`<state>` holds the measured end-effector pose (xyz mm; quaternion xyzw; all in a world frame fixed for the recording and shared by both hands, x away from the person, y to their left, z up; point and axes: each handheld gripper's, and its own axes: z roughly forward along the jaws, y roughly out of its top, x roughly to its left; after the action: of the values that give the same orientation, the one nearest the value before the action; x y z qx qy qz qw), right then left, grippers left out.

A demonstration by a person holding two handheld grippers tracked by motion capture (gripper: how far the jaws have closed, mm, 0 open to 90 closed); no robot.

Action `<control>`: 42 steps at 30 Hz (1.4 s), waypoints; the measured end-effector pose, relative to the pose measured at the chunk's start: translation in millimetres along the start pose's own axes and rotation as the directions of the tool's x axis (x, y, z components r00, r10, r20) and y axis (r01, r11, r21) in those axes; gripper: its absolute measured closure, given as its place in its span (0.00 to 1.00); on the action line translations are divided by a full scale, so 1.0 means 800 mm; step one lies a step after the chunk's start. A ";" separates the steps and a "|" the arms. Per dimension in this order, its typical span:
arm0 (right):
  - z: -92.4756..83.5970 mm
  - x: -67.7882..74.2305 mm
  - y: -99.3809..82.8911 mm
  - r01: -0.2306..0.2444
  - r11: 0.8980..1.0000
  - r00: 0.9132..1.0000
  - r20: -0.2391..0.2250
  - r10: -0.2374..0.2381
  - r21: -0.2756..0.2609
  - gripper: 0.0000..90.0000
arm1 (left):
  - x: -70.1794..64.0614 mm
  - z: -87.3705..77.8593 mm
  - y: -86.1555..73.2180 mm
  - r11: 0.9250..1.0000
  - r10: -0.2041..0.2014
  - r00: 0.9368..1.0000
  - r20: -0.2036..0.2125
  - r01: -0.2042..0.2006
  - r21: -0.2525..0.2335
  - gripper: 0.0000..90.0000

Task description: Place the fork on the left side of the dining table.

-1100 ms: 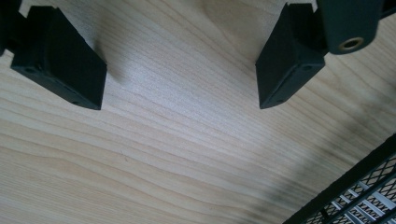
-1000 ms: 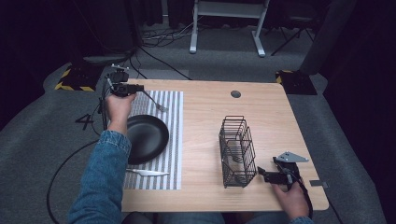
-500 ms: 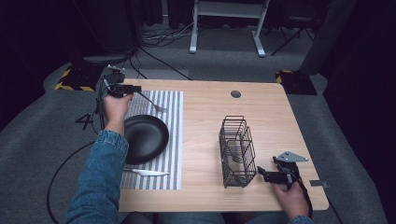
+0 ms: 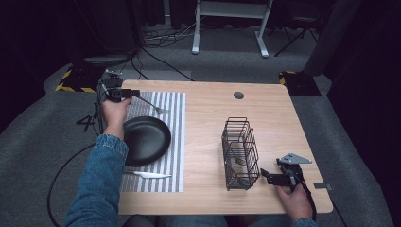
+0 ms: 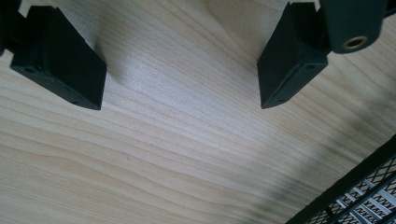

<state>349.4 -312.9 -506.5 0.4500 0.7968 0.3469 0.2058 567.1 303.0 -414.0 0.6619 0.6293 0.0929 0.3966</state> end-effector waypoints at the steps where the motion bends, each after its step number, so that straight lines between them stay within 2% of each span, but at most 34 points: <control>1: 0.000 0.000 0.000 0.000 1.000 1.000 0.000 0.000 0.000 0.17 | 0.002 0.001 -0.001 1.000 0.000 1.000 -0.004 0.000 0.005 0.69; 8: 0.000 0.000 0.000 0.000 1.000 1.000 0.000 0.000 0.000 0.17 | 0.018 0.005 -0.010 0.999 -0.020 1.000 -0.019 0.021 0.027 0.69; 15: 0.000 0.000 0.000 0.000 1.000 1.000 0.000 0.000 0.000 0.17 | 0.027 0.009 -0.016 0.999 -0.030 0.999 -0.035 0.032 0.042 0.69; 25: 0.000 0.000 0.000 0.000 1.000 1.000 0.000 0.000 0.000 0.17 | 0.039 0.011 -0.025 0.997 -0.063 0.998 -0.025 0.064 0.051 0.67; 37: 0.000 0.000 0.000 0.000 1.000 1.000 0.000 0.000 0.000 0.17 | 0.045 0.013 -0.020 0.996 -0.071 0.997 -0.032 0.072 0.045 0.67; 42: 0.000 -0.001 0.000 0.000 1.000 1.000 0.003 0.000 0.001 0.17 | 0.042 0.018 -0.012 0.998 -0.052 0.998 -0.025 0.053 0.036 0.67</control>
<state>350.0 -313.1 -506.4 0.4505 0.7967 0.3457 0.2069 575.5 326.5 -442.5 0.6511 0.6526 0.0789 0.3794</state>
